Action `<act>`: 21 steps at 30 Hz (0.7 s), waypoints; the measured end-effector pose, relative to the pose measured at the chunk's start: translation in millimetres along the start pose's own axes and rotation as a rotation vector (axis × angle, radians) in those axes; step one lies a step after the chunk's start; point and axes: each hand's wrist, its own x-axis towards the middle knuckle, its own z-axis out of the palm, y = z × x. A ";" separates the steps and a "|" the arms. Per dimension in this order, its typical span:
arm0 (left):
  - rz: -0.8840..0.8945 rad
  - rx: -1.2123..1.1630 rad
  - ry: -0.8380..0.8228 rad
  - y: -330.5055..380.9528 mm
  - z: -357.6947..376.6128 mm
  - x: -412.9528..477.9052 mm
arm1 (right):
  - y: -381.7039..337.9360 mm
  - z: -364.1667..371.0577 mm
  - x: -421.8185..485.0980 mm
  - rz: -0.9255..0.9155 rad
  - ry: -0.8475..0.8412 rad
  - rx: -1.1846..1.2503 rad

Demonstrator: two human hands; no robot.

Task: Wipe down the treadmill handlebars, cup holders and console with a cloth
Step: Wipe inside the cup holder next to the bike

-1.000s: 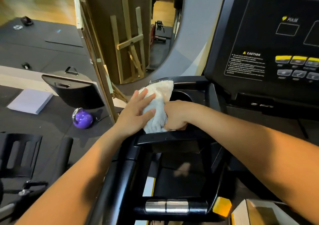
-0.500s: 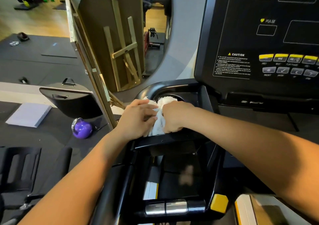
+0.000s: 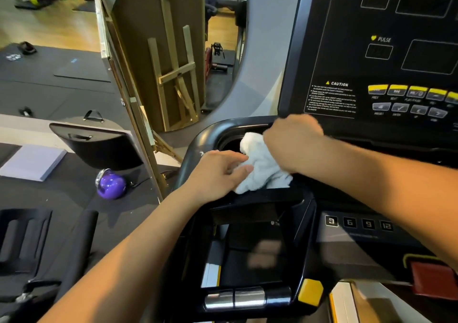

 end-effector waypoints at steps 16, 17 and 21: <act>-0.131 -0.887 0.105 25.1 -10.3 4.8 | 45.0 -14.9 17.7 -0.126 -0.028 1.481; -0.158 -0.931 0.127 21.2 -12.7 3.1 | 43.1 -13.3 18.0 -0.148 -0.049 1.503; -0.172 -1.026 0.130 9.3 -28.7 -7.5 | 31.1 3.1 23.9 -0.159 -0.001 1.376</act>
